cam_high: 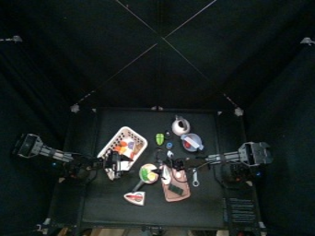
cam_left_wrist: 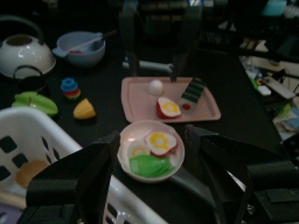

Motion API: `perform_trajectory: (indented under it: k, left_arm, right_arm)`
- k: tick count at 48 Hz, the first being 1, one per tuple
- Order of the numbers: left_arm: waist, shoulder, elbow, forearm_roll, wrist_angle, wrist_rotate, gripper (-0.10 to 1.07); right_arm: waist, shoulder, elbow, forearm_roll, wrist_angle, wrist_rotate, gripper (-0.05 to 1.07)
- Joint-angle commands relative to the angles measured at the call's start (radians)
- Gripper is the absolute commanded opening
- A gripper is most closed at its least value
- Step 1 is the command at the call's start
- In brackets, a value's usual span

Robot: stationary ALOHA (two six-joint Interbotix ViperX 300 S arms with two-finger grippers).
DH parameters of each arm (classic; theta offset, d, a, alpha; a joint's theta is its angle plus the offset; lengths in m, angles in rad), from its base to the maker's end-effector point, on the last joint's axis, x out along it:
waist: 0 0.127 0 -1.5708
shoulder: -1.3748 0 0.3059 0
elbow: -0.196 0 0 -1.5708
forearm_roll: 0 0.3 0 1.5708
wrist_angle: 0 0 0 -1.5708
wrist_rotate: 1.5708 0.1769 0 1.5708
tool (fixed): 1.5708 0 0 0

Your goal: Grab iron

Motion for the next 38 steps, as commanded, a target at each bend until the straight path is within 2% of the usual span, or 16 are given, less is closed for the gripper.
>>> perform_trajectory:
  k: [1,7,13,26,32,38]
  left_arm:
    - [0.015,-0.058,-0.023,0.02,0.002,0.0,0.95]
    - [0.029,-0.117,0.009,0.038,0.002,0.003,0.95]
    - [0.058,-0.156,0.043,0.074,0.003,0.0,0.95]
    - [0.084,-0.169,0.078,0.087,0.018,-0.003,0.95]
    - [0.084,-0.169,0.077,0.087,0.026,-0.003,0.95]
    - [0.084,-0.169,0.078,0.086,0.025,-0.003,0.95]
  right_arm:
    - [0.057,0.005,-0.067,-0.012,-0.003,0.003,0.88]
    - [0.11,0.049,-0.117,-0.003,-0.002,0.008,0.87]
    - [0.155,0.13,-0.19,0.0,0.023,0.008,0.87]
    - [0.166,0.308,-0.376,-0.005,0.202,-0.002,0.87]
    - [0.17,0.353,-0.436,0.003,0.29,0.0,0.87]
    - [0.178,0.374,-0.454,0.003,0.311,0.0,0.87]
